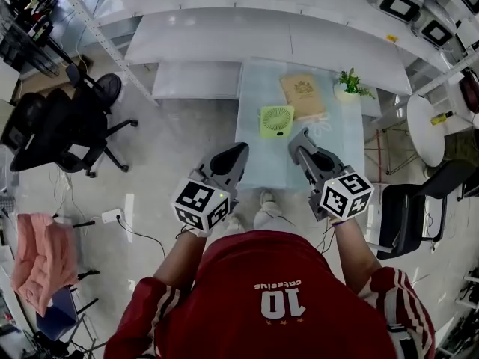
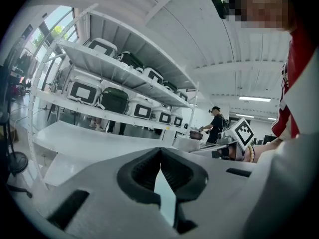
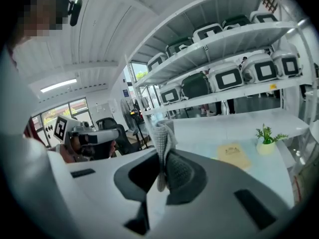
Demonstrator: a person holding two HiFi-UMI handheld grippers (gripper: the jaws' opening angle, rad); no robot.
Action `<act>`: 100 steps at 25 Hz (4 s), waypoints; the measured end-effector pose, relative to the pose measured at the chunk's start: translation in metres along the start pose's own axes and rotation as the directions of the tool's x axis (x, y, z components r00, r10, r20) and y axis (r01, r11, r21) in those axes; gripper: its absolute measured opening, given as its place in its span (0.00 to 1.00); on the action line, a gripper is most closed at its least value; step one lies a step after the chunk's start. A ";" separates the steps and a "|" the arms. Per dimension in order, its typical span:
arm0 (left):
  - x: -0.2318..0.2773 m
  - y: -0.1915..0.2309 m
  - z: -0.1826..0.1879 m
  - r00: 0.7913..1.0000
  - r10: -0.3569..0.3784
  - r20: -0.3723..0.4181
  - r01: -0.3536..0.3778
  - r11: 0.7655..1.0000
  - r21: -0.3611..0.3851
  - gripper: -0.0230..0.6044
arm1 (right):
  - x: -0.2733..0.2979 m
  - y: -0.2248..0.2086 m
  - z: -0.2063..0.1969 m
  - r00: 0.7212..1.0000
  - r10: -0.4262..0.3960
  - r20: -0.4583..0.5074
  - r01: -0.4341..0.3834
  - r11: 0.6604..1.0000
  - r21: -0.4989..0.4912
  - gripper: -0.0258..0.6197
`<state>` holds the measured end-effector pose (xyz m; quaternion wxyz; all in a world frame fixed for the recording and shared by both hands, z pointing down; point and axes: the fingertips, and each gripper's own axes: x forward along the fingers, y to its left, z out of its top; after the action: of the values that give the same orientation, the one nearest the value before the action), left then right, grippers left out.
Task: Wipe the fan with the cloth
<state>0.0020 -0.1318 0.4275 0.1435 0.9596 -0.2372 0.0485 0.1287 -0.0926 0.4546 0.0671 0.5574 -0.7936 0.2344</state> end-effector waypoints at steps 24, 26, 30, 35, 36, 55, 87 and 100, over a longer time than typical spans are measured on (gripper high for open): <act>0.092 0.054 -0.038 0.961 0.276 -0.008 -0.276 0.955 -0.108 0.04 | 0.153 -0.090 -0.083 0.904 0.306 -0.300 -0.282 0.952 0.121 0.07; 0.096 0.059 -0.040 0.956 0.294 -0.019 -0.294 0.949 -0.112 0.04 | 0.163 -0.096 -0.088 0.894 0.312 -0.321 -0.288 0.950 0.119 0.07; 0.097 0.061 -0.039 0.949 0.315 -0.026 -0.315 0.942 -0.114 0.04 | 0.178 -0.104 -0.103 0.873 0.323 -0.366 -0.297 0.947 0.126 0.07; 0.102 0.061 -0.044 0.941 0.338 -0.037 -0.340 0.934 -0.114 0.04 | 0.202 -0.112 -0.116 0.858 0.330 -0.393 -0.295 0.944 0.147 0.07; 0.101 0.061 -0.044 0.938 0.345 -0.039 -0.348 0.930 -0.118 0.04 | 0.208 -0.112 -0.118 0.856 0.332 -0.397 -0.297 0.943 0.147 0.07; 0.093 0.082 -0.056 0.917 0.391 -0.080 -0.399 0.907 -0.135 0.04 | 0.247 -0.124 -0.134 0.865 0.291 -0.409 -0.246 0.956 0.160 0.07; 0.127 0.066 -0.058 0.941 0.325 -0.093 -0.335 0.933 -0.133 0.04 | 0.205 -0.184 -0.129 0.903 0.194 -0.383 -0.138 0.976 0.170 0.07; 0.153 0.050 -0.060 0.957 0.272 -0.106 -0.284 0.951 -0.120 0.04 | 0.178 -0.227 -0.127 0.926 0.118 -0.359 -0.055 0.982 0.181 0.07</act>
<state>0.1116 -0.2237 0.5224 0.2096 0.9018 -0.3661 0.0943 0.2510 -0.2484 0.6994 0.1573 0.4715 -0.7683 0.4033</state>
